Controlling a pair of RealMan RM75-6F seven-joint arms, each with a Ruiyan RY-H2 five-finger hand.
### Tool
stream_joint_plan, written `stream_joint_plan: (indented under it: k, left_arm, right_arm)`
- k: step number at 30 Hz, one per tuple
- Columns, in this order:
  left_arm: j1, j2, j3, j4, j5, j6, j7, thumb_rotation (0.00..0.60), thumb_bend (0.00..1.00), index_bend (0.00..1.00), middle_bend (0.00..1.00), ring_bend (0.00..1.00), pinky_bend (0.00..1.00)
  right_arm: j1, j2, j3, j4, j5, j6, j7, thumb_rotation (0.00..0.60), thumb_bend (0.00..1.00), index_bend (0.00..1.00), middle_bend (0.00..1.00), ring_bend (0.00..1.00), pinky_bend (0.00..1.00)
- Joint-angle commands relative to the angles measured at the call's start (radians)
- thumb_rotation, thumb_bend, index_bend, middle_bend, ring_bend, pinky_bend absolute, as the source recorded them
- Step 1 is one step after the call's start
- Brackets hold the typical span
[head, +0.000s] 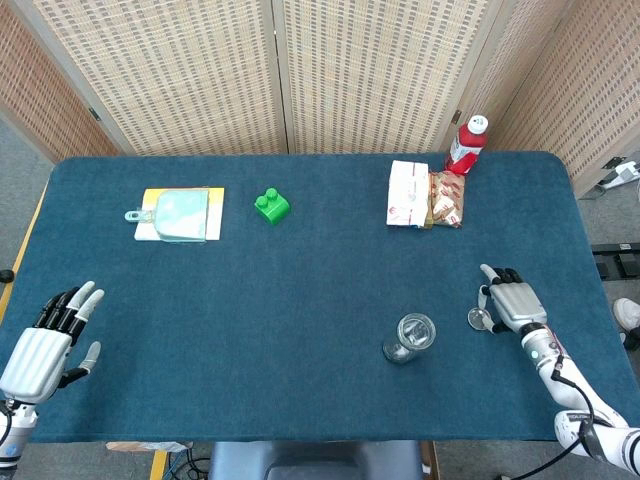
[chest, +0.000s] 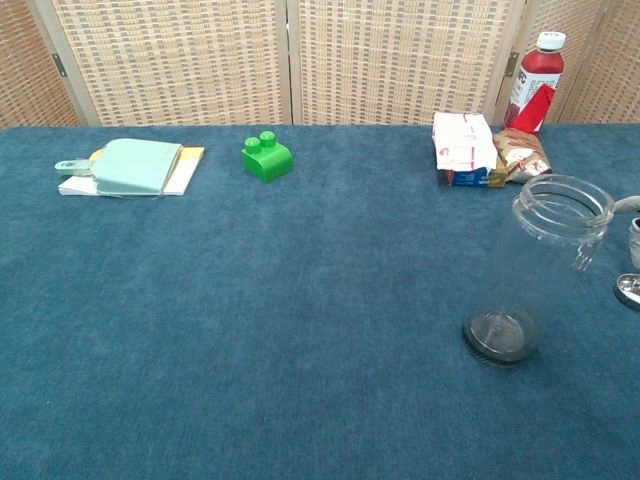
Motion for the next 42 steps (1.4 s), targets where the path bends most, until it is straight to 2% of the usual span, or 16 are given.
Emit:
stream_joint_plan:
  k: [1,19,28,42]
  left_arm:
    - [0.001,0.001,0.000,-0.001,0.002,0.003,-0.002,0.600,0.42,0.00,0.00,0.00,0.07]
    - [0.004,0.005,0.002,0.001,0.014,0.014,-0.015,0.600,0.42,0.00,0.00,0.00,0.07]
    - [0.004,0.002,0.002,0.006,0.017,0.015,-0.017,0.600,0.42,0.00,0.00,0.00,0.07]
    - [0.006,0.000,0.003,0.015,0.035,0.034,-0.029,0.600,0.42,0.00,0.00,0.00,0.07]
  right_arm:
    - [0.002,-0.004,-0.002,0.004,0.003,-0.002,-0.003,0.600,0.36,0.50,0.00,0.00,0.00]
    - [0.015,-0.034,-0.018,0.033,0.007,-0.015,-0.009,0.600,0.36,0.52,0.00,0.00,0.00]
    - [0.017,-0.032,-0.019,0.029,0.008,-0.012,-0.009,0.600,0.36,0.59,0.00,0.00,0.00]
    - [0.011,-0.038,-0.031,0.033,0.010,-0.004,-0.022,0.600,0.36,0.61,0.02,0.00,0.00]
